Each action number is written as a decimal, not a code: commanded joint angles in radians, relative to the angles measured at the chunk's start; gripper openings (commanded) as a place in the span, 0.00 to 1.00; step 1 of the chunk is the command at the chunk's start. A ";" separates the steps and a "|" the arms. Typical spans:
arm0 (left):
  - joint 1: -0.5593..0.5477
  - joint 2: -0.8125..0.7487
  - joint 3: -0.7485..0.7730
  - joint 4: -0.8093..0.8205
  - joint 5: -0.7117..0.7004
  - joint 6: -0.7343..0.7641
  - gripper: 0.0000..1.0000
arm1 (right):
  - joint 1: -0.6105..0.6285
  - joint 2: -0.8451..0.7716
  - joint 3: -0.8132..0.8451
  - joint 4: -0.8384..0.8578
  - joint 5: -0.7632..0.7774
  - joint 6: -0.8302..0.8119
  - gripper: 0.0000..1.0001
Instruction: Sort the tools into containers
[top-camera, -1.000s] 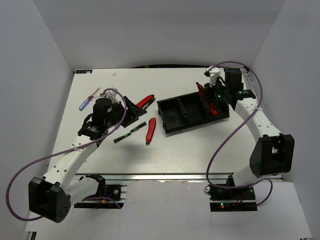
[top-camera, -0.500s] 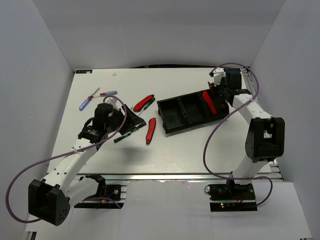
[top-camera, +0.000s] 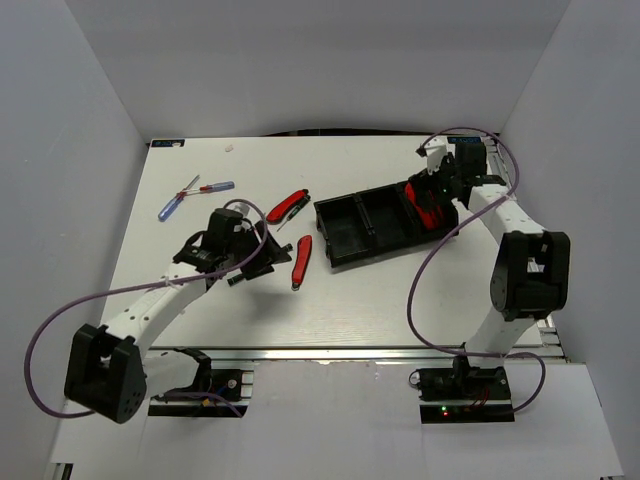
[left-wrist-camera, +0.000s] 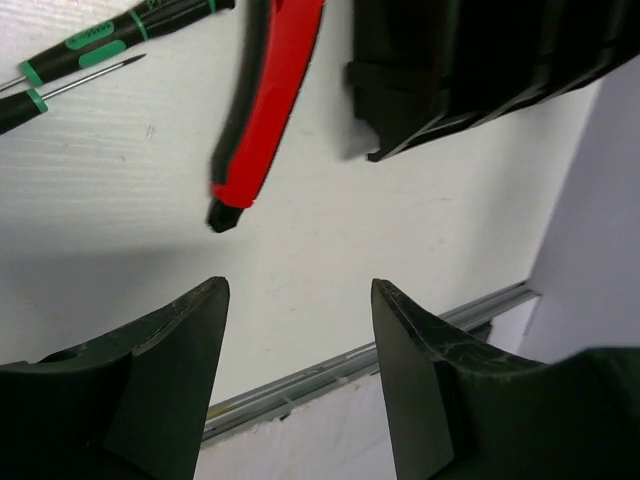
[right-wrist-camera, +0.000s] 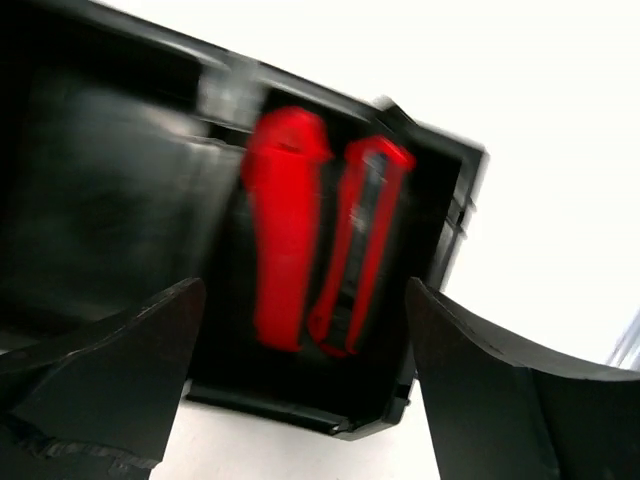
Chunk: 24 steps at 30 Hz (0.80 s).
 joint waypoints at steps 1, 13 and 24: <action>-0.055 0.067 0.065 -0.037 -0.048 0.046 0.69 | -0.006 -0.108 0.082 -0.123 -0.317 -0.178 0.88; -0.193 0.429 0.338 -0.179 -0.254 0.205 0.64 | 0.106 -0.269 -0.081 -0.314 -0.667 -0.254 0.89; -0.258 0.673 0.490 -0.244 -0.421 0.276 0.67 | 0.106 -0.283 -0.077 -0.308 -0.718 -0.206 0.89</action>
